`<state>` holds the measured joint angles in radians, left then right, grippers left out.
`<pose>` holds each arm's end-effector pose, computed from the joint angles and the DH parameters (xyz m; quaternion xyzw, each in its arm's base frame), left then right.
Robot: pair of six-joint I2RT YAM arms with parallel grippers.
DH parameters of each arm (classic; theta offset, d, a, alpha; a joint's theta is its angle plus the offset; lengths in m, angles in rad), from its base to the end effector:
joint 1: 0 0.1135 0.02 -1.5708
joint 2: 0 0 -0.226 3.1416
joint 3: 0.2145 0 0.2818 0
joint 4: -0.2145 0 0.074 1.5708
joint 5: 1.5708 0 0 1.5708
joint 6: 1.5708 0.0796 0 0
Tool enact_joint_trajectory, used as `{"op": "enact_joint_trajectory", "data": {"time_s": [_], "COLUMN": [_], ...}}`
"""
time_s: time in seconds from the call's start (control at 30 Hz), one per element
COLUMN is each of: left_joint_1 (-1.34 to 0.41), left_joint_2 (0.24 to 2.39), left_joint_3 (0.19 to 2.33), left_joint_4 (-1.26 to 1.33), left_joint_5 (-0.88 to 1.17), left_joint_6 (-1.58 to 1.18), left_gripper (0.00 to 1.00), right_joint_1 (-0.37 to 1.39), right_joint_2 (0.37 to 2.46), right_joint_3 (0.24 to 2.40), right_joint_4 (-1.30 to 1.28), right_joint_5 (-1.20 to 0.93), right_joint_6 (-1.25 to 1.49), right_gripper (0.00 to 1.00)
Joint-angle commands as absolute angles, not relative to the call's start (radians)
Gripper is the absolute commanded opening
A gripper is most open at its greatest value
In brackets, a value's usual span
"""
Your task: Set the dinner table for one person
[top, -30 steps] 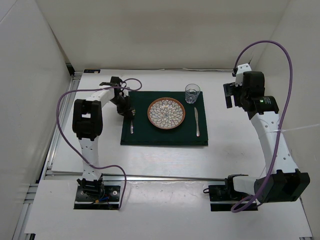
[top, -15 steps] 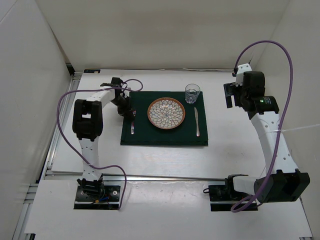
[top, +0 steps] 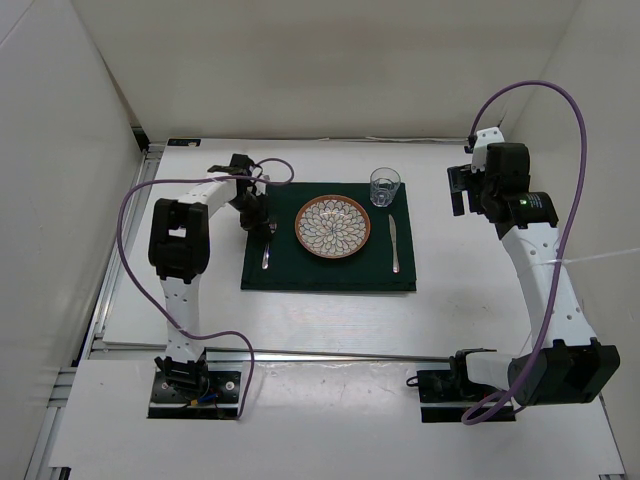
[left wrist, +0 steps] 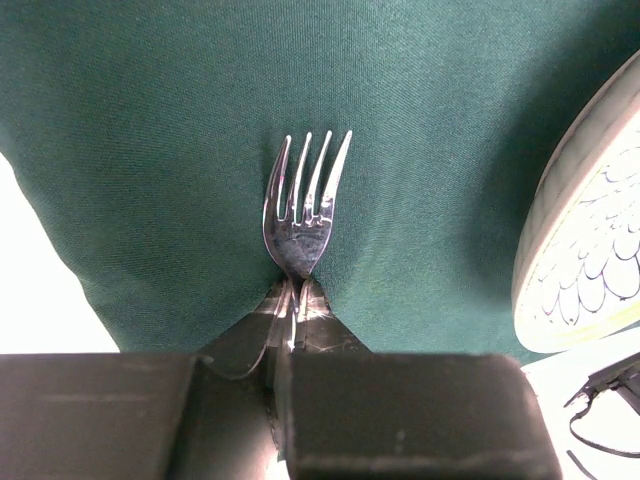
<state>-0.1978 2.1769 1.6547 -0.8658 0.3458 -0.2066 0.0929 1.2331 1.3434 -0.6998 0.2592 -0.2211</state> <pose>0.4304 -0.1138 0.0675 0.0114 0.9810 -0.1859 0.0537 0.3381 0.0110 0.3327 -0.0766 0.8734 -0.1437 0.4590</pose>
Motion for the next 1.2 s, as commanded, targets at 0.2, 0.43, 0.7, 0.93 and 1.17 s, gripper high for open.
{"op": "enact_joint_trajectory", "data": {"time_s": [0.2, 0.43, 0.7, 0.93, 1.17], "left_joint_1": [-0.172, -0.163, -0.181, -0.181, -0.161], "left_joint_2": [2.138, 2.129, 2.138, 2.128, 2.047], "left_joint_3": [1.649, 1.649, 1.638, 1.638, 1.664], "left_joint_4": [-0.867, -0.867, -0.867, -0.867, -0.877], "left_joint_5": [0.318, 0.318, 0.305, 0.324, 0.359], "left_joint_6": [-0.222, -0.222, -0.222, -0.222, -0.212], "left_gripper": [0.1, 0.1, 0.28, 0.58, 0.82], "right_joint_1": [0.089, 0.089, 0.089, 0.089, 0.069], "right_joint_2": [1.212, 1.212, 1.212, 1.212, 1.221], "right_joint_3": [1.336, 1.336, 1.345, 1.345, 1.333], "right_joint_4": [-0.663, -0.672, -0.672, -0.672, -0.658], "right_joint_5": [0.256, 0.247, 0.238, 0.238, 0.21], "right_joint_6": [-0.215, -0.215, -0.206, -0.206, -0.233], "right_gripper": [0.91, 0.91, 0.91, 0.91, 0.95]}}
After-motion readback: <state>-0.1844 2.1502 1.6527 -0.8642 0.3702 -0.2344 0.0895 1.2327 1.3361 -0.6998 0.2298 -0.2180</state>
